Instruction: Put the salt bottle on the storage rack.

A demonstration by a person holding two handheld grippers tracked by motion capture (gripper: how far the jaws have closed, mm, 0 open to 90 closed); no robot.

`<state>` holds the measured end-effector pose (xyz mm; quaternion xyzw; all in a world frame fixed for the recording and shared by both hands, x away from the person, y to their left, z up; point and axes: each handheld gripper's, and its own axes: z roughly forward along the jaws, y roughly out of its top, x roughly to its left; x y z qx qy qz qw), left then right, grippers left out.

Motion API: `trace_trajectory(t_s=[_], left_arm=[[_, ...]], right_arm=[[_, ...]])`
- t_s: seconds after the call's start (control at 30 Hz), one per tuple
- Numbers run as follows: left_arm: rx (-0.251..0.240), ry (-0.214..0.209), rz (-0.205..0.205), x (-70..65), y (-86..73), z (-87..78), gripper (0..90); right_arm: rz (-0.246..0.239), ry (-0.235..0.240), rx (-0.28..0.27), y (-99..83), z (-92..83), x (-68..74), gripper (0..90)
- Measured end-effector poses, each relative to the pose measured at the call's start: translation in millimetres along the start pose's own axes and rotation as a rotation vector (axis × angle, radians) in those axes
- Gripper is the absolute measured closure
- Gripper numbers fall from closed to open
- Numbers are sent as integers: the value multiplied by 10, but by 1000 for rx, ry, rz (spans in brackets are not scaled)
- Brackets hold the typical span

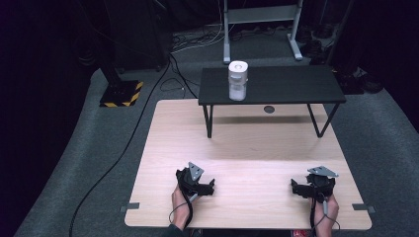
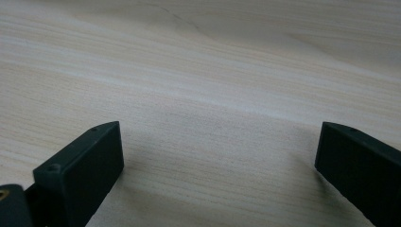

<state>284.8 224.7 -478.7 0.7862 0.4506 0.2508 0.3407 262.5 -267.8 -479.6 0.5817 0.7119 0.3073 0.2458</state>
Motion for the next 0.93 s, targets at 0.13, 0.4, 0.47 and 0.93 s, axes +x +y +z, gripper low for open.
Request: trace_trajectory(t_s=[0.13, 0.4, 0.47, 0.93], left_arm=[[37, 0, 3, -4, 61, 32, 0], [31, 29, 45, -83, 38, 14, 0], [21, 48, 69, -138, 19, 5, 0], [10, 62, 90, -192, -1, -2, 0]], right_arm=[[-8, -8, 3, 6, 4, 21, 5], [-1, -5, 5, 9, 5, 11, 5], [-2, -4, 6, 11, 6, 12, 4], [-12, -2, 5, 10, 7, 13, 4]])
